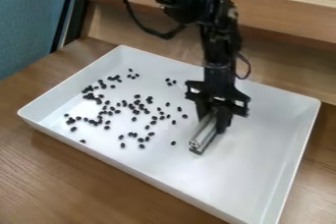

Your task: Sweep into pile

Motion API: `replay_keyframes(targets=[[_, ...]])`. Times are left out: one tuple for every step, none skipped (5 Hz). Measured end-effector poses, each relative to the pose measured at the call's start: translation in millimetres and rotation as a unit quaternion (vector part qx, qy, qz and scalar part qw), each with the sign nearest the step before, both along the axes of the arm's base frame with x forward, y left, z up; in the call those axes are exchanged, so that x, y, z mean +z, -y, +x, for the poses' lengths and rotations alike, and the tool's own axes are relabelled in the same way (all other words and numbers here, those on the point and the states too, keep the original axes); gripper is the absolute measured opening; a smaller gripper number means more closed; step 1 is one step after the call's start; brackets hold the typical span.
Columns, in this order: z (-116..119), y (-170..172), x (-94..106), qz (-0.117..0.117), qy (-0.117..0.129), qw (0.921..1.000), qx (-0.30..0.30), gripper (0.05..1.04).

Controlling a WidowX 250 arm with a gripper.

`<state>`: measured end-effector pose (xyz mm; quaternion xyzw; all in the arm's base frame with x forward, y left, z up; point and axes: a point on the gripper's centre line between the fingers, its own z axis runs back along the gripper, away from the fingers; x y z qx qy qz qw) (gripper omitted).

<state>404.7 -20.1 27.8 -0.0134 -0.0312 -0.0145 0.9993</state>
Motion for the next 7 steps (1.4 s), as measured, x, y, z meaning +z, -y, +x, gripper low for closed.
replay_keyframes(targets=[[1,-19,-1.7,0.005,0.0,1.0,-0.001,0.405],[3,-37,-2.4,0.015,0.001,0.9998,-0.009,0.405],[1,-60,-2.7,0.021,-0.002,0.9997,-0.012,0.405],[-5,-86,-4.0,0.022,-0.005,0.9997,-0.007,0.405],[-11,-110,-3.9,0.019,-0.006,0.9997,0.01,0.405],[-23,-139,-4.2,0.014,-0.012,0.9988,0.044,0.405],[-33,-155,-5.3,0.012,-0.018,0.9977,0.064,0.405]])
